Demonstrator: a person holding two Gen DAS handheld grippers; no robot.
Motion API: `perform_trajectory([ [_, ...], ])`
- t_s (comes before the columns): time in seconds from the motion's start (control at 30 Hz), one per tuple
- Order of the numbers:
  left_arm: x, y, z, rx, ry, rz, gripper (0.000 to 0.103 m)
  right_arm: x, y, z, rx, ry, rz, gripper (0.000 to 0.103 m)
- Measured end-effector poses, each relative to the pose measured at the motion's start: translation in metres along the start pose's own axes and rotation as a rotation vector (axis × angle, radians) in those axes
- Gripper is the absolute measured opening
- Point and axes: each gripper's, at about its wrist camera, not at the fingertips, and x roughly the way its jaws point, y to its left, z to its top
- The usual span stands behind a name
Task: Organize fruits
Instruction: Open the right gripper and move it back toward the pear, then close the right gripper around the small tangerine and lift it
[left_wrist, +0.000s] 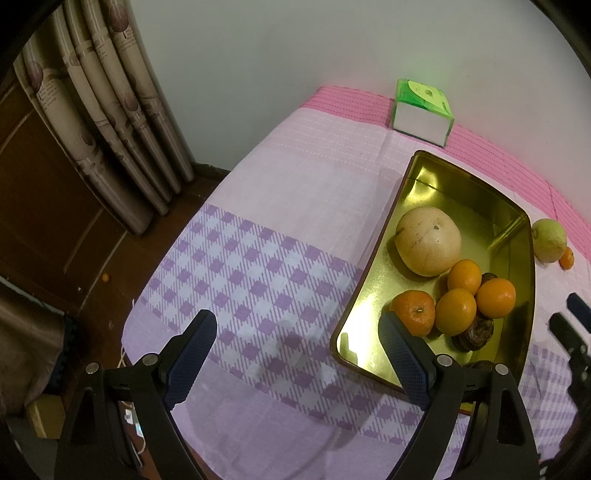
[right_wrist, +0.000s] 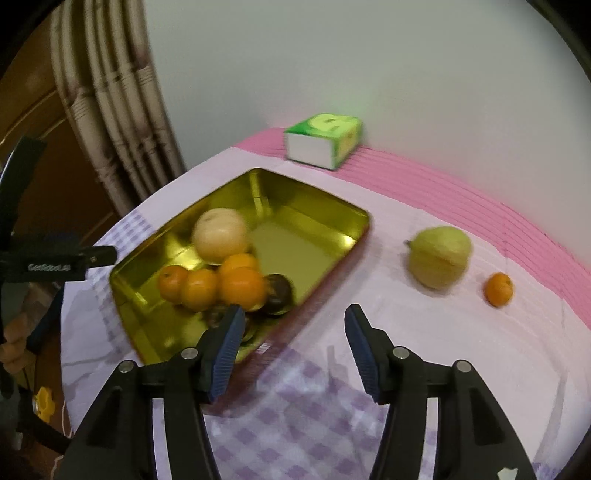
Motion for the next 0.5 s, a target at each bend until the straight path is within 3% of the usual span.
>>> perform_trajectory([
  [0.5, 0.004, -0.001, 0.000, 0.014, 0.001, 0.008, 0.089, -0.009, -0.093, -0.016, 0.148, -0.018, -0.171, 0.056],
])
